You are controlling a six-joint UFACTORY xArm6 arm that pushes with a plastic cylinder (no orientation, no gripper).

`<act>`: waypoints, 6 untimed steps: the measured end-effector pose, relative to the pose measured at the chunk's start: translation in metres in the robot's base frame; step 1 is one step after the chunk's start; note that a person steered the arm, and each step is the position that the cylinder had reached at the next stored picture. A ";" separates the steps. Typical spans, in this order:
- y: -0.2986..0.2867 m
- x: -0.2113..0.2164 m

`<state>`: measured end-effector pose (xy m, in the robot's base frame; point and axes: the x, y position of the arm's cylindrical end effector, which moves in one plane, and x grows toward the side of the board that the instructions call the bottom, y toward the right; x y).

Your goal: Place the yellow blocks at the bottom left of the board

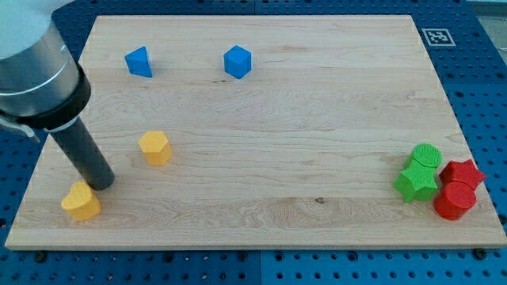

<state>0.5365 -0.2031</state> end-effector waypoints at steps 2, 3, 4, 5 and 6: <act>0.038 -0.113; 0.106 -0.088; 0.093 -0.068; 0.060 -0.059; 0.040 -0.034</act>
